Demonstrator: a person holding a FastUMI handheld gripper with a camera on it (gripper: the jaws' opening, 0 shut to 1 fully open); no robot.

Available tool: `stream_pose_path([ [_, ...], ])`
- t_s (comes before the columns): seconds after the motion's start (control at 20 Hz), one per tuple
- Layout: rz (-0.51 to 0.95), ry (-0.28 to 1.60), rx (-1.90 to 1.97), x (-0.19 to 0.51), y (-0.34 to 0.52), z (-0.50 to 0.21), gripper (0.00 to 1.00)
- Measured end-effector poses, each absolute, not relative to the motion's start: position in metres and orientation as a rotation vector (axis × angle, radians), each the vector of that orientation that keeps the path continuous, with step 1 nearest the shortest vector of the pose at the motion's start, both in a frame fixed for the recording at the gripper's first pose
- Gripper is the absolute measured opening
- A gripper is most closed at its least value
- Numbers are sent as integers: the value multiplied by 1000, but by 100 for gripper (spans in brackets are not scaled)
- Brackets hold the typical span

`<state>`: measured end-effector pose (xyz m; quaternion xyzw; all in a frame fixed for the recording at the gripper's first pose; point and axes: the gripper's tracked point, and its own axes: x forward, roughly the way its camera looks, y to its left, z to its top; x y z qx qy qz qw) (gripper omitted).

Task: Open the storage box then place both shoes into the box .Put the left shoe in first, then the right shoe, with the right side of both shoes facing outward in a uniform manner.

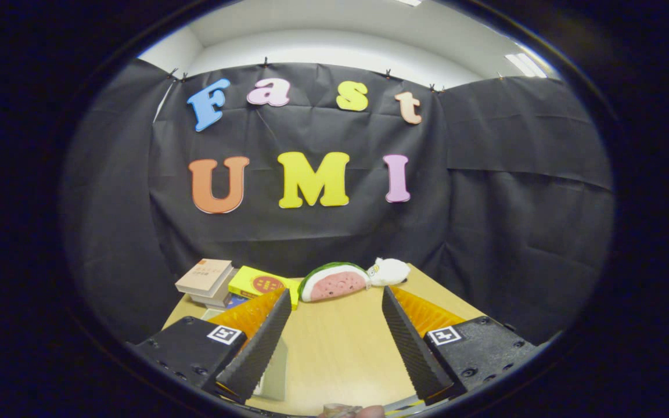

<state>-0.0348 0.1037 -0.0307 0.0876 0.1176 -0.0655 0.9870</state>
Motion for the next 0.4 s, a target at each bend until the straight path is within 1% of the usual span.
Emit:
stream_pose_path([
  [0.25,-159,232,169,-42,100,-32,100],
  [0.4,-146,249,161,-43,107,-36,100],
])
